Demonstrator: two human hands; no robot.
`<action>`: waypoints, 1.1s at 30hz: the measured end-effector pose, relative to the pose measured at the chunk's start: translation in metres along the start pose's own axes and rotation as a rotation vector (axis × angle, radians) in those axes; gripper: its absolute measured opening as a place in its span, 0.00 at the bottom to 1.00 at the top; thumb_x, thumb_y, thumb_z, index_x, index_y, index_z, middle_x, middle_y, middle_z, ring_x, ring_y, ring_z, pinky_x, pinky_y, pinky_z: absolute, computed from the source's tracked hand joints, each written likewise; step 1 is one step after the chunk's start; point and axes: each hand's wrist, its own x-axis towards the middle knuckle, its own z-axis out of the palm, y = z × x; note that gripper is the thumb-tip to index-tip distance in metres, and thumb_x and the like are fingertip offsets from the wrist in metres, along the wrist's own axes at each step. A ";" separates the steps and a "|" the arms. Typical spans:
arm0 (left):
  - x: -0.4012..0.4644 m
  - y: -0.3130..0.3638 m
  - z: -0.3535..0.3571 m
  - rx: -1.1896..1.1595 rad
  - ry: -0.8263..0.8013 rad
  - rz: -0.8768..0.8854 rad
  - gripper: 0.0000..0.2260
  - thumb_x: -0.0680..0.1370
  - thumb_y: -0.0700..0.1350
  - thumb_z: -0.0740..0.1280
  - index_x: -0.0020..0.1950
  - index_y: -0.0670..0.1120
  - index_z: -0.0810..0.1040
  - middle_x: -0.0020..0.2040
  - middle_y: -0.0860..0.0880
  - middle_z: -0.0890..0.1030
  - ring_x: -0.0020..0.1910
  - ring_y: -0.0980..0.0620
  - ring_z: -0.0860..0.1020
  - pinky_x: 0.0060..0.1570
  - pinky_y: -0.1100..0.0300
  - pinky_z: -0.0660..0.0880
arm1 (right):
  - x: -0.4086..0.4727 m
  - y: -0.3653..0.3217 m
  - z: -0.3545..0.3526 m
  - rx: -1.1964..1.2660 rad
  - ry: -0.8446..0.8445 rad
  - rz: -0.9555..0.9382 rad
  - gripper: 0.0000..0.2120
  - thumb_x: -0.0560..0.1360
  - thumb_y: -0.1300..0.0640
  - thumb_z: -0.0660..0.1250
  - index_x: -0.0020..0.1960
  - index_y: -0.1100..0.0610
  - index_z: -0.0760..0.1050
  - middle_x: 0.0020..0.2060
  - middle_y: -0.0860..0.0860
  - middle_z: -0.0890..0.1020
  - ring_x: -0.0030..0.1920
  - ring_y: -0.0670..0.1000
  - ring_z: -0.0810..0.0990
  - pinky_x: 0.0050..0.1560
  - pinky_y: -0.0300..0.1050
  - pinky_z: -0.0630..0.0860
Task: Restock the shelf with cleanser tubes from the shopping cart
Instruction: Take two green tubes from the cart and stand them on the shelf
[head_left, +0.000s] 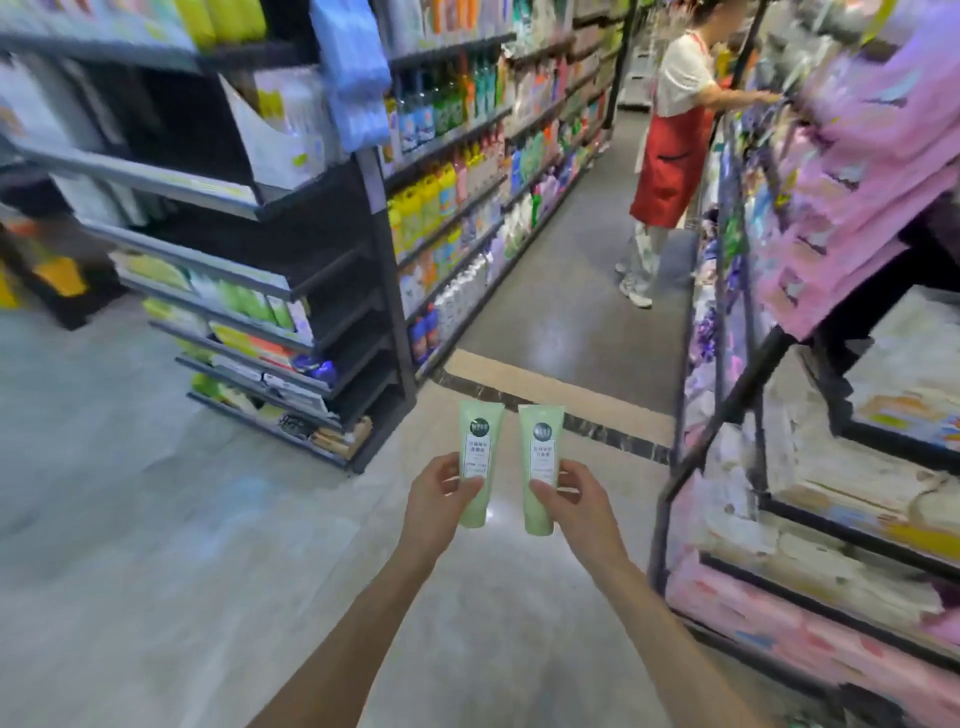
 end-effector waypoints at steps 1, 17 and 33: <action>0.002 -0.001 -0.026 -0.008 0.030 0.000 0.13 0.79 0.41 0.73 0.63 0.49 0.81 0.58 0.53 0.85 0.55 0.50 0.84 0.58 0.46 0.82 | 0.002 -0.006 0.026 -0.002 -0.030 -0.007 0.14 0.78 0.56 0.73 0.62 0.54 0.77 0.51 0.51 0.83 0.49 0.52 0.85 0.40 0.36 0.79; 0.043 -0.025 -0.374 -0.150 0.477 0.014 0.11 0.80 0.38 0.72 0.62 0.46 0.80 0.55 0.49 0.85 0.41 0.67 0.82 0.39 0.71 0.77 | 0.057 -0.098 0.402 -0.034 -0.404 -0.162 0.11 0.79 0.55 0.72 0.61 0.52 0.78 0.50 0.50 0.85 0.45 0.47 0.85 0.39 0.42 0.80; 0.230 -0.027 -0.629 -0.161 0.693 -0.003 0.13 0.80 0.41 0.72 0.64 0.49 0.82 0.57 0.55 0.86 0.52 0.55 0.85 0.47 0.66 0.78 | 0.219 -0.178 0.712 -0.016 -0.694 -0.192 0.14 0.79 0.55 0.72 0.65 0.51 0.79 0.54 0.51 0.86 0.52 0.52 0.86 0.52 0.52 0.83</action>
